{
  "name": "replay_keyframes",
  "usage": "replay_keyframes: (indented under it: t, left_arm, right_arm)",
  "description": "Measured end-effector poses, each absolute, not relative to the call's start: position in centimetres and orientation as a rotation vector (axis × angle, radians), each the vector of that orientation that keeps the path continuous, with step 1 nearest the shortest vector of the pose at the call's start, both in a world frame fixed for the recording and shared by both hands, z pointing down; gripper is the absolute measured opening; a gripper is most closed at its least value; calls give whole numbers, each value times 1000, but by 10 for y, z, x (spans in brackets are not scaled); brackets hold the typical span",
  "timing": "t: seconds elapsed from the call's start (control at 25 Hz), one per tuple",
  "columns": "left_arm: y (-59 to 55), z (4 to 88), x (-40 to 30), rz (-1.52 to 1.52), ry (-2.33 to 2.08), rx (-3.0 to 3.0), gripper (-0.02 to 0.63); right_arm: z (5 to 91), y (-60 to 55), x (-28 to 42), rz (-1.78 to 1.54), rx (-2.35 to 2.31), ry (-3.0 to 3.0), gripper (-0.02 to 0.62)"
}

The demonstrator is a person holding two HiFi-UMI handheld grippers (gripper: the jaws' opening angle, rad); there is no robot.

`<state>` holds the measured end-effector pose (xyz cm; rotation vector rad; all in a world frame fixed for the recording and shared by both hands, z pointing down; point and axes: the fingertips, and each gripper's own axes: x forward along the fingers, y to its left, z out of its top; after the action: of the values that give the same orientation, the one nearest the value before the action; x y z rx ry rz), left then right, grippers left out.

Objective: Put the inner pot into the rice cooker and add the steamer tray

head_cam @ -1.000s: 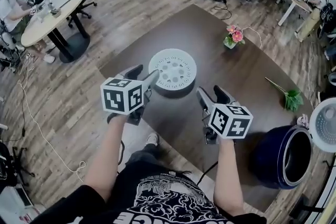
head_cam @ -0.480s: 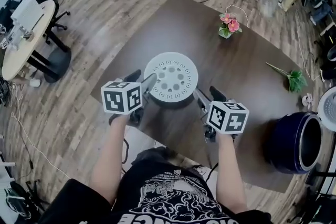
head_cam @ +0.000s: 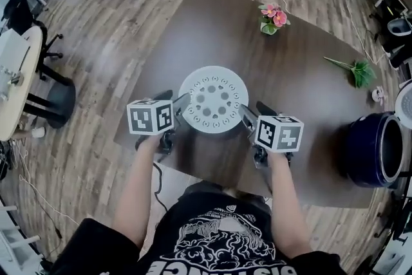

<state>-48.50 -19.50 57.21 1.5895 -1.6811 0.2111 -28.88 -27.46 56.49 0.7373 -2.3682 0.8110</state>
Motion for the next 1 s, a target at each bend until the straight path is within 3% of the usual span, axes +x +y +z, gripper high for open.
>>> replay_keyframes:
  t: [0.28, 0.64, 0.84, 1.0]
  left_arm:
    - [-214, 599, -492, 191, -1529, 1570, 257]
    - [-218, 614, -483, 221, -1381, 1576, 117]
    - [-213, 615, -488, 204, -1365, 1578, 87]
    - [-199, 630, -509, 234, -1369, 1594, 82]
  right_arm:
    - [592, -279, -287, 904, 807, -2280, 236]
    - [605, -274, -293, 1055, 808, -2235, 178]
    - [606, -264, -300, 1073, 823, -2229, 98]
    - [621, -247, -322, 1091, 840, -2234, 90]
